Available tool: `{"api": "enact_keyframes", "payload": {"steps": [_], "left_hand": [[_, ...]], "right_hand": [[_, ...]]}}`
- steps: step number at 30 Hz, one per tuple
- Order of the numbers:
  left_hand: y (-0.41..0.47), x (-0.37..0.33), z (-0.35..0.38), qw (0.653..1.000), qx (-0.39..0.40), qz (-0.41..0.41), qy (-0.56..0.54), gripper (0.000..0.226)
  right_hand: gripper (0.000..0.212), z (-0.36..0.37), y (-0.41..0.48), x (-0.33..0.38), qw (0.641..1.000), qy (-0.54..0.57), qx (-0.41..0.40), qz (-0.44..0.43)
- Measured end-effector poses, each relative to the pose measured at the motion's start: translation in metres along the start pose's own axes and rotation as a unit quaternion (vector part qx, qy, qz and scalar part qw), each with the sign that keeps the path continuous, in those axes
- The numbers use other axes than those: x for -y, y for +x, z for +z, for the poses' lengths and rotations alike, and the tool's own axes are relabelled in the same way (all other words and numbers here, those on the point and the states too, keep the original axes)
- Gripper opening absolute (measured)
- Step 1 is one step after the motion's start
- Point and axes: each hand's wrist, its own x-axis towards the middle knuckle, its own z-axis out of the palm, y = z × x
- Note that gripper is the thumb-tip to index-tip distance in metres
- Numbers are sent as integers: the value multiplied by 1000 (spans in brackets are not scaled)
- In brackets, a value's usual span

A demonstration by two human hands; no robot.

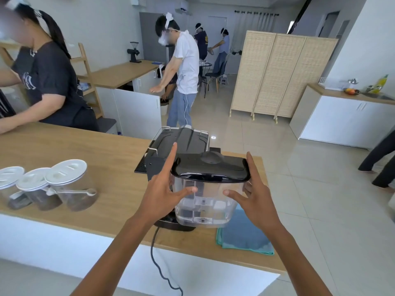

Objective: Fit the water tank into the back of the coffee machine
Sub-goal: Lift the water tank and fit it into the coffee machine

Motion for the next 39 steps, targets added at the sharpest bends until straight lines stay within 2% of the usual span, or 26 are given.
{"api": "enact_keyframes", "payload": {"steps": [12,18,39], "left_hand": [[7,57,-39,1000,-8,-6,-12,113],[6,76,-50,1000,-17,-13,-1,110],[26,95,-56,999,31,-32,-4,109]], "right_hand": [[110,83,10,16,1000,6,9,9],[111,109,18,14,999,-28,11,21],[108,134,26,6,992,-105,-42,54]]}}
